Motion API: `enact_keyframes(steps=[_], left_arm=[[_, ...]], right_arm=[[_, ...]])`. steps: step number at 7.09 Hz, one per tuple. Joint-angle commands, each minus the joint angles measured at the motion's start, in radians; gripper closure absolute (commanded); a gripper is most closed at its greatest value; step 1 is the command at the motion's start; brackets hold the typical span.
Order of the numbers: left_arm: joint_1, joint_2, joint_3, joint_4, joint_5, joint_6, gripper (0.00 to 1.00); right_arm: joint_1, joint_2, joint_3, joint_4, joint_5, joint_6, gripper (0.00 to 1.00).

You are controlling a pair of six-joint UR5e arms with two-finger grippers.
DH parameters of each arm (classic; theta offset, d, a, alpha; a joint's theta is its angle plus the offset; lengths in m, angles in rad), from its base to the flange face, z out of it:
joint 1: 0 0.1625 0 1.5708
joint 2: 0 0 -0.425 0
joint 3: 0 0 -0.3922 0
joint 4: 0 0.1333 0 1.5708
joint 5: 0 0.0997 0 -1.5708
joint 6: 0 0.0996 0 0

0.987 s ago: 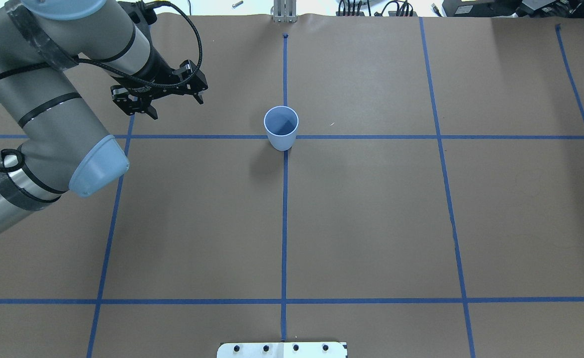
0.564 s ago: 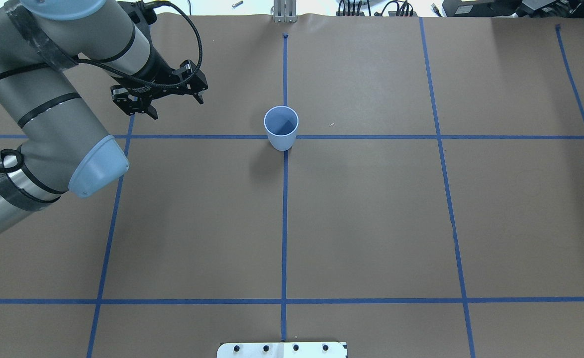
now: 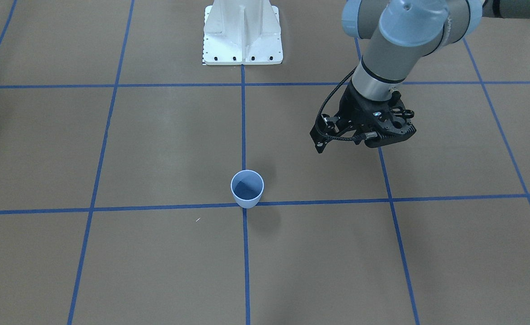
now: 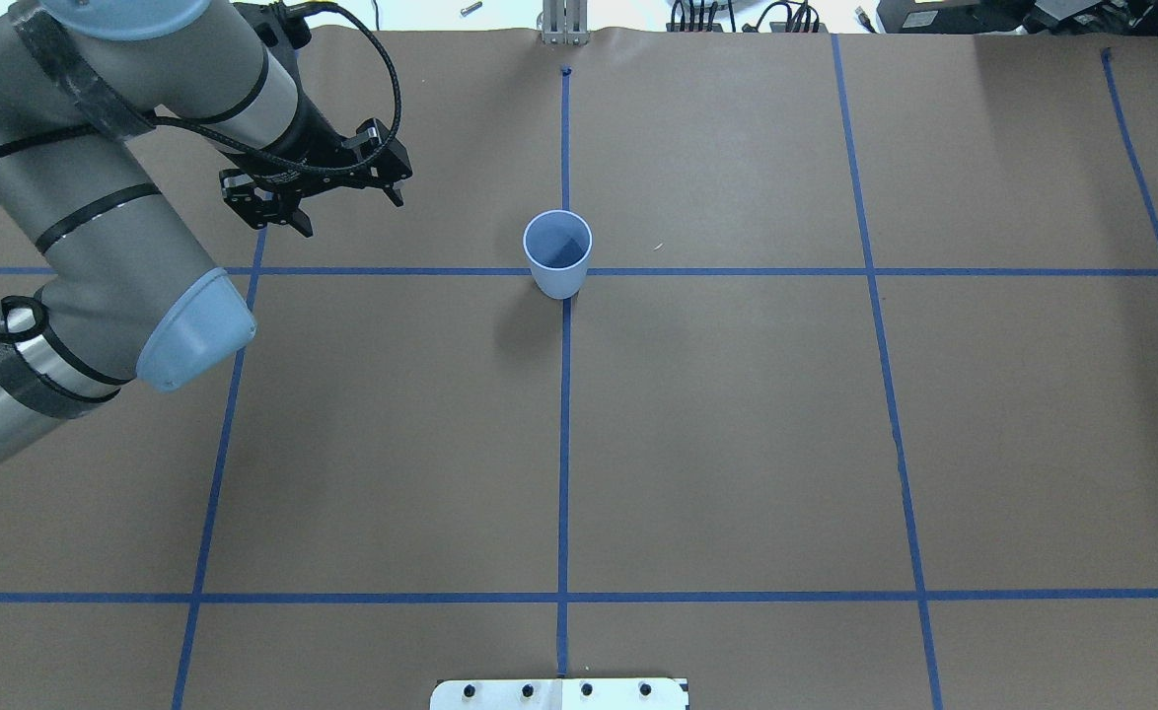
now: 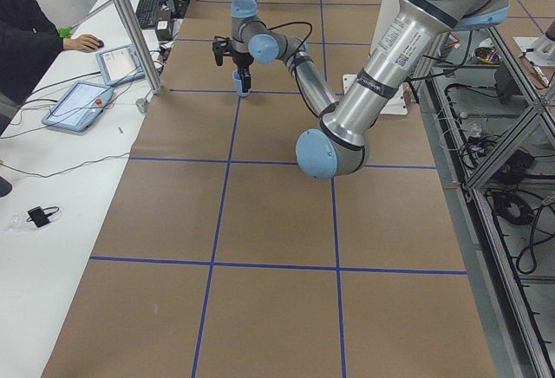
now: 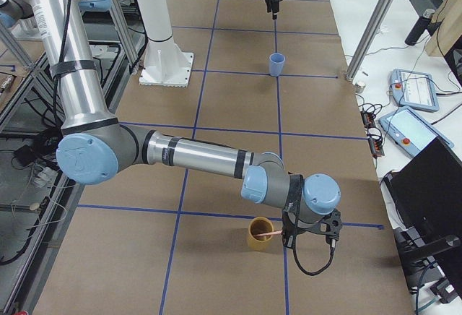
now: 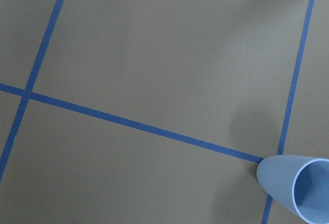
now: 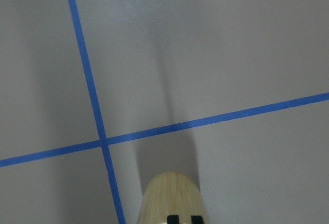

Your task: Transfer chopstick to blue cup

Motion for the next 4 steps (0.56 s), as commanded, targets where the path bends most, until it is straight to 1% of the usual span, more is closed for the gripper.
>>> enact_keyframes(steps=[1,2,3,4], left_arm=[[0.000,0.000,0.003,0.000,0.000,0.000,0.02],[0.000,0.000,0.003,0.000,0.000,0.000,0.02],[0.000,0.000,0.001,0.000,0.000,0.000,0.02],[0.000,0.000,0.001,0.000,0.000,0.000,0.02]], right_arm=[[0.020,0.001,0.016,-0.002,-0.004,0.004,0.88],[0.042,0.001,0.037,-0.002,-0.004,0.004,0.88],[0.059,0.001,0.054,-0.005,-0.002,0.004,0.92],[0.070,-0.002,0.071,-0.011,-0.001,0.004,1.00]])
